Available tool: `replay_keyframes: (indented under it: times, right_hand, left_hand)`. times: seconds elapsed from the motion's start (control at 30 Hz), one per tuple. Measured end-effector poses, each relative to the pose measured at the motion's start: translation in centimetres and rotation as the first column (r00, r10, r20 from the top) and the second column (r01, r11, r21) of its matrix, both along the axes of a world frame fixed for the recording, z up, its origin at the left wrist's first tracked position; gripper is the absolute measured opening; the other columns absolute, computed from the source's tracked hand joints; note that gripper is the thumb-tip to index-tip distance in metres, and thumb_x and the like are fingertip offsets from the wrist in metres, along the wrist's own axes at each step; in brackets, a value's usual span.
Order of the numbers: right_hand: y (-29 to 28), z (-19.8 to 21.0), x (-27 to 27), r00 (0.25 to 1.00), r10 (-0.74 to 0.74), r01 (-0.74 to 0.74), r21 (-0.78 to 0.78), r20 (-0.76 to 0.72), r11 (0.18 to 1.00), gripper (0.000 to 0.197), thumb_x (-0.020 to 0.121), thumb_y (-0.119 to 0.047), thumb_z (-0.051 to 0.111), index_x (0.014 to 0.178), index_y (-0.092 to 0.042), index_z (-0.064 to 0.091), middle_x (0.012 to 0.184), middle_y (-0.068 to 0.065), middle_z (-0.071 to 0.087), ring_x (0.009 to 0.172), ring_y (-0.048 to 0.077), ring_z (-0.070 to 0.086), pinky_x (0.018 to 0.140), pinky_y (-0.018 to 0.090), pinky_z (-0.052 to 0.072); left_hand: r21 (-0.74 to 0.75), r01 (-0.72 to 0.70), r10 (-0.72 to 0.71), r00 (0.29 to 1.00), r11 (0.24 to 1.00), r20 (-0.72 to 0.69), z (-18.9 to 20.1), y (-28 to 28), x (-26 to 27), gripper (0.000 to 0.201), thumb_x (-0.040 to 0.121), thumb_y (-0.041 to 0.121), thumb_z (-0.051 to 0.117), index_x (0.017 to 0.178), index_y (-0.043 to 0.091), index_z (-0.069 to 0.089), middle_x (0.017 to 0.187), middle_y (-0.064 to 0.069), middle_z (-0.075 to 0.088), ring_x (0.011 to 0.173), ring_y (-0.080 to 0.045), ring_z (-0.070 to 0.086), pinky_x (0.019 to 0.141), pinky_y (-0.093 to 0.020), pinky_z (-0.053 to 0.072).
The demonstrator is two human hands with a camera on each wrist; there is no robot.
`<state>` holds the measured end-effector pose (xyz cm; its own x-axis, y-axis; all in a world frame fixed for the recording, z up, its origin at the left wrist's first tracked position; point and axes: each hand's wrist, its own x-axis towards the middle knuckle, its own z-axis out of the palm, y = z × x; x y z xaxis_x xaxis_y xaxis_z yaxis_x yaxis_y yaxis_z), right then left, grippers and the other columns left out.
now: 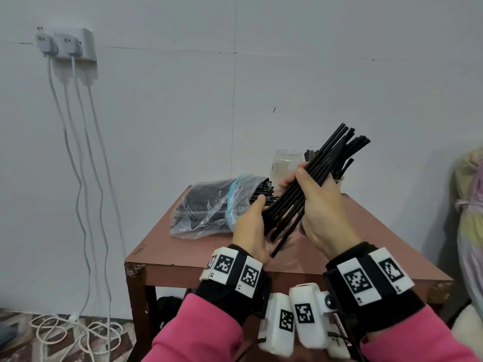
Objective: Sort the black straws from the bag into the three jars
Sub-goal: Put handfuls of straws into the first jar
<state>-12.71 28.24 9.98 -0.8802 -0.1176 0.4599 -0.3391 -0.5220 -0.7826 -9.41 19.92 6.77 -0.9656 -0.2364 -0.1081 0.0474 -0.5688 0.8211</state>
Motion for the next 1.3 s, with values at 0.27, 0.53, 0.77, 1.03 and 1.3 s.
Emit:
replay_keyframes:
  times: [0.27,0.53,0.77,1.03,1.3]
  right_hand:
    - [-0.7,0.5,0.2,0.990,-0.118,0.110,-0.093,-0.077,0.990,0.009,0.102,-0.019,0.046,0.101,-0.010,0.045,0.062,-0.006,0.047,0.054,0.009,0.045,0.060,0.028,0.047]
    - [-1.3,-1.8,0.1,0.996,-0.069,0.081,0.292,-0.051,0.953,0.017,0.098,-0.020,0.052,0.095,-0.004,0.056,0.068,-0.001,0.061,0.068,0.012,0.059,0.071,0.032,0.049]
    - [-0.5,-1.6,0.3,0.994,0.093,-0.101,0.167,0.052,0.981,0.006,0.096,-0.011,0.055,0.092,-0.010,0.059,0.065,0.001,0.063,0.076,0.020,0.059,0.086,0.042,0.050]
    - [2.8,2.2,-2.4,0.999,-0.033,0.034,-0.055,0.017,0.998,0.028,0.100,-0.026,0.049,0.074,-0.015,0.045,0.052,-0.006,0.044,0.048,0.010,0.044,0.060,0.031,0.045]
    - [8.7,11.8,-7.8,0.918,-0.344,0.355,0.021,-0.196,0.935,0.013,0.101,-0.024,0.048,0.089,-0.021,0.043,0.060,-0.007,0.044,0.053,0.008,0.045,0.057,0.025,0.045]
  left_hand:
    - [0.060,0.167,-0.170,0.984,0.984,0.045,-1.3,-0.2,0.0,0.065,0.095,0.062,0.035,0.115,0.007,0.063,0.081,-0.014,0.069,0.069,-0.029,0.071,0.060,-0.040,0.060]
    - [-0.025,0.053,-0.053,0.998,0.998,-0.023,-1.1,-0.1,-0.5,0.031,0.097,0.043,0.049,0.095,0.017,0.066,0.064,-0.001,0.065,0.049,-0.012,0.059,0.041,-0.020,0.049]
    - [-0.039,-0.117,0.116,0.993,0.992,-0.014,-2.3,-0.1,-1.8,0.025,0.099,0.021,0.044,0.076,0.012,0.050,0.048,-0.003,0.045,0.032,-0.005,0.031,0.028,-0.011,0.016]
    - [-0.125,-0.042,0.031,0.996,0.991,-0.089,-1.7,1.7,-3.1,0.036,0.103,0.035,0.039,0.084,0.008,0.054,0.058,-0.008,0.058,0.044,-0.013,0.052,0.040,-0.020,0.042]
    - [-0.309,-0.126,0.091,0.988,0.943,-0.126,0.3,3.3,-7.4,0.039,0.087,-0.006,0.057,0.121,0.009,0.045,0.088,-0.007,0.054,0.063,-0.009,0.048,0.057,-0.023,0.044]
